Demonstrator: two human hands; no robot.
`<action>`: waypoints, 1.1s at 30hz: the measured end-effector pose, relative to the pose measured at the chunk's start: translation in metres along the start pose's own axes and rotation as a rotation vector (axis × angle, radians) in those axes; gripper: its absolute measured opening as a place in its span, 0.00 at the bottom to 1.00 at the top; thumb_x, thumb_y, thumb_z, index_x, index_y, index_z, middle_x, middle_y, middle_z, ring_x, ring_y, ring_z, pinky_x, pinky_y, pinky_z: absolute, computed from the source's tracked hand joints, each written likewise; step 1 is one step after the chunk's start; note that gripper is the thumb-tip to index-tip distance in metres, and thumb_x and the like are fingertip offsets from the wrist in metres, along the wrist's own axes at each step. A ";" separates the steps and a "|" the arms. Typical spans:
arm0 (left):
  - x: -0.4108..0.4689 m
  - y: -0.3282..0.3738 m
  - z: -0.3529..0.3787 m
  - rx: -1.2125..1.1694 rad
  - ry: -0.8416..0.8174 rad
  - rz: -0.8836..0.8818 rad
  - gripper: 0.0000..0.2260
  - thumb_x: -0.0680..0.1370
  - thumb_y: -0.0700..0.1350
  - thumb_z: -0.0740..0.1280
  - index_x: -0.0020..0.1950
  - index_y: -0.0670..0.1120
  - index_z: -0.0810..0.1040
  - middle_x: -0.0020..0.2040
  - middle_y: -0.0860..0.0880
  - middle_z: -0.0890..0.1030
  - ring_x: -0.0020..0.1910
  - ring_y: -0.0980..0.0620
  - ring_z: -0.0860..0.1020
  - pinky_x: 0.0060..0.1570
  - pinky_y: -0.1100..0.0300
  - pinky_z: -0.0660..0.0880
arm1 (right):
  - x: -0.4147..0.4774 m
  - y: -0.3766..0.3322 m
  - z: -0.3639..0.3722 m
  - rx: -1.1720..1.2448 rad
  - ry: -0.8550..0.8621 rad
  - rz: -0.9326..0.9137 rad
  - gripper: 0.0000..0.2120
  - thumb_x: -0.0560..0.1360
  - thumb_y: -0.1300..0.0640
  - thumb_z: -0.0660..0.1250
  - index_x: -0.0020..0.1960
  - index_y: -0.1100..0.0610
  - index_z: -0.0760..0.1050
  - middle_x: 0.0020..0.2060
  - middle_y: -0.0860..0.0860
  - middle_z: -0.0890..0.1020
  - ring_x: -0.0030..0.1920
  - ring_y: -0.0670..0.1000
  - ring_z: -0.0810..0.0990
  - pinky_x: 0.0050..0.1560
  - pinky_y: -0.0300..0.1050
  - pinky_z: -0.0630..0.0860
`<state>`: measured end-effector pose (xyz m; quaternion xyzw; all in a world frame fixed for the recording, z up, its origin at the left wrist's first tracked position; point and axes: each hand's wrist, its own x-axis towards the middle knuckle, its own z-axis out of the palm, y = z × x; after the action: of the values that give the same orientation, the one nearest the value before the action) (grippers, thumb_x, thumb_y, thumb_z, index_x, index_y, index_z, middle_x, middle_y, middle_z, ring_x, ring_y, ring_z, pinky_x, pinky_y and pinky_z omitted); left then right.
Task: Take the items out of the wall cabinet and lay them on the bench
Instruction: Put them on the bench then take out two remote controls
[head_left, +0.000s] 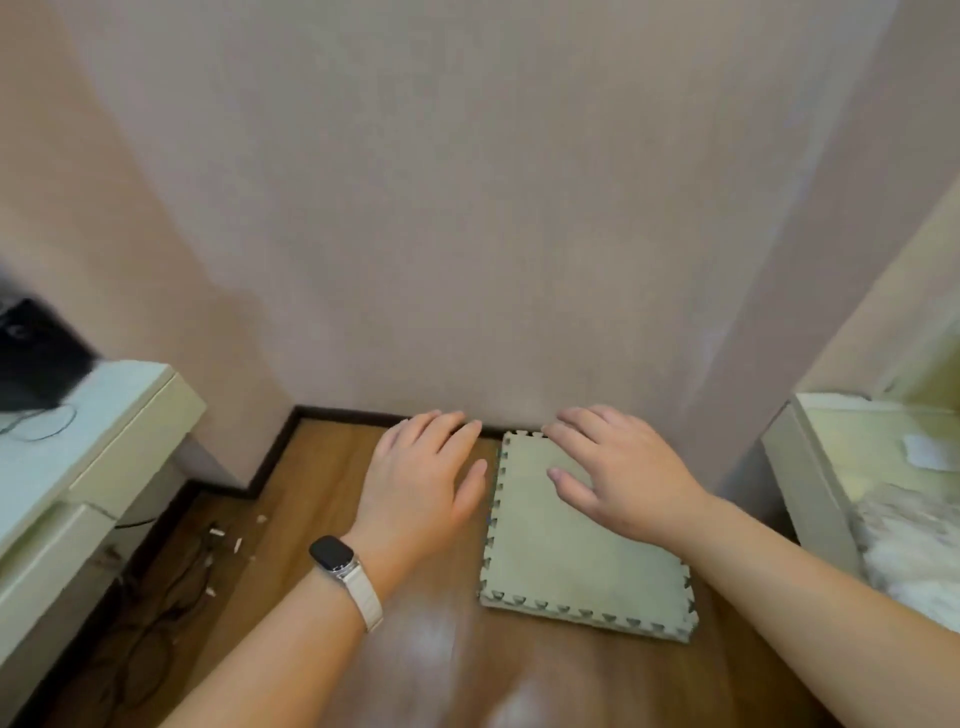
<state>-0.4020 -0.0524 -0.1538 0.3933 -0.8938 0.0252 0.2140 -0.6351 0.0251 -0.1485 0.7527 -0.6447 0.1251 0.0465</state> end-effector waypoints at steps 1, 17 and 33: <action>-0.009 -0.022 -0.006 0.014 0.003 -0.036 0.18 0.77 0.53 0.62 0.63 0.47 0.80 0.62 0.48 0.81 0.63 0.45 0.76 0.63 0.49 0.70 | 0.019 -0.018 0.005 0.001 0.002 -0.038 0.21 0.76 0.43 0.59 0.62 0.54 0.76 0.58 0.53 0.79 0.57 0.56 0.76 0.49 0.51 0.76; -0.078 -0.216 -0.090 0.249 0.053 -0.495 0.19 0.78 0.54 0.61 0.65 0.48 0.78 0.64 0.48 0.79 0.65 0.46 0.74 0.62 0.50 0.70 | 0.237 -0.192 0.044 0.071 0.037 -0.553 0.23 0.77 0.43 0.58 0.63 0.55 0.76 0.59 0.54 0.79 0.58 0.57 0.77 0.52 0.51 0.75; 0.003 -0.359 -0.128 0.495 0.046 -0.798 0.20 0.79 0.56 0.59 0.67 0.48 0.76 0.65 0.48 0.78 0.65 0.45 0.73 0.62 0.48 0.71 | 0.482 -0.245 0.087 0.264 0.041 -0.808 0.23 0.76 0.43 0.57 0.64 0.56 0.76 0.59 0.54 0.79 0.59 0.58 0.77 0.53 0.53 0.76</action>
<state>-0.1016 -0.2748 -0.0808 0.7447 -0.6350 0.1619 0.1263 -0.3170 -0.4172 -0.0901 0.9417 -0.2753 0.1931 0.0078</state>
